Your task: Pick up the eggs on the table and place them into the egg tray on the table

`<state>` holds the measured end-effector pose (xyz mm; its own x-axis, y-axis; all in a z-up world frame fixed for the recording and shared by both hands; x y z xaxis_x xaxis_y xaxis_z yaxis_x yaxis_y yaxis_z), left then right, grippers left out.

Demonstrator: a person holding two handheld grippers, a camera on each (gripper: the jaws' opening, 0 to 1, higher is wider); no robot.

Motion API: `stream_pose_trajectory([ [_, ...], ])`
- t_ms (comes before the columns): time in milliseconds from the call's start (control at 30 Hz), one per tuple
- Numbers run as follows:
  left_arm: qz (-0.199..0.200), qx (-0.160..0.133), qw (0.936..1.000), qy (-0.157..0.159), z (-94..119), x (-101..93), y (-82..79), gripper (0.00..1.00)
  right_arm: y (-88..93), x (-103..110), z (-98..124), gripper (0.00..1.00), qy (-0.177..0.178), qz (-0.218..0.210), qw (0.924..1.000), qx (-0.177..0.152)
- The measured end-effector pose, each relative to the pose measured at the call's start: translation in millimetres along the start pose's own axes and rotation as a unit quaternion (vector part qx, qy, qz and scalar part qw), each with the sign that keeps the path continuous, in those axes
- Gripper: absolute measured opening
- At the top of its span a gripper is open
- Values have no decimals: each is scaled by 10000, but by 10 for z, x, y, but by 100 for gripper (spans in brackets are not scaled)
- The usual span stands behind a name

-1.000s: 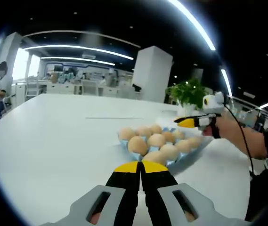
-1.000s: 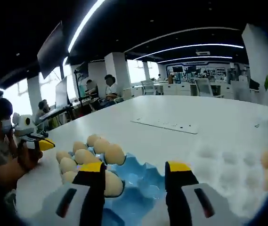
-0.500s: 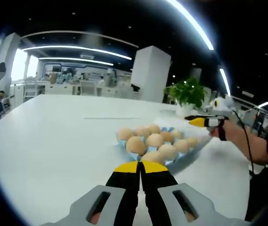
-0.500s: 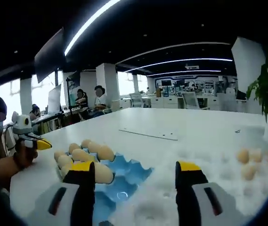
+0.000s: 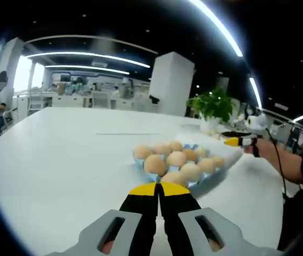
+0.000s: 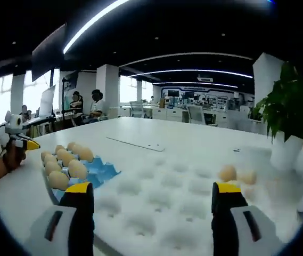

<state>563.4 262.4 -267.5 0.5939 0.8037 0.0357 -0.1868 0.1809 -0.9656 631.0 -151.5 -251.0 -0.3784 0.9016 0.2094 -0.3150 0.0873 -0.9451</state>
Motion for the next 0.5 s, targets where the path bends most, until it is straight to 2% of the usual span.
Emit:
stream_pose_trajectory([
  [67,0,1,10000,0,-1,3,-3,1,-13,-46,15,99,17,10,10000,25],
  [167,-12,5,10000,-12,1,7,-6,1,13,-172,36,100,183,242,9991,310],
  [233,-24,4,10000,-19,-2,14,-8,1,-2,-206,55,100,185,293,9989,305],
  [400,-30,12,10000,-22,-4,-39,-18,1,-71,-457,4,100,278,422,9978,439],
  [500,-21,9,10000,-28,-1,-38,-19,1,-113,-586,-9,100,319,446,9977,405],
])
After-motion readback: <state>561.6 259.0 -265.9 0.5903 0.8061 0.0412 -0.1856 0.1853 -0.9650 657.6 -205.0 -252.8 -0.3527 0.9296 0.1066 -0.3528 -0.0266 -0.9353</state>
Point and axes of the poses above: the point that each gripper's makers call its tool centre point, and the gripper's own axes: z roughly backward along the fingers, x roughly to its left, y roughly out of its underside, the point moved 5 cm from there along z, roughly backward along the fingers, and after that the axes turned 15 degrees about -z, right-handed, at the moved point
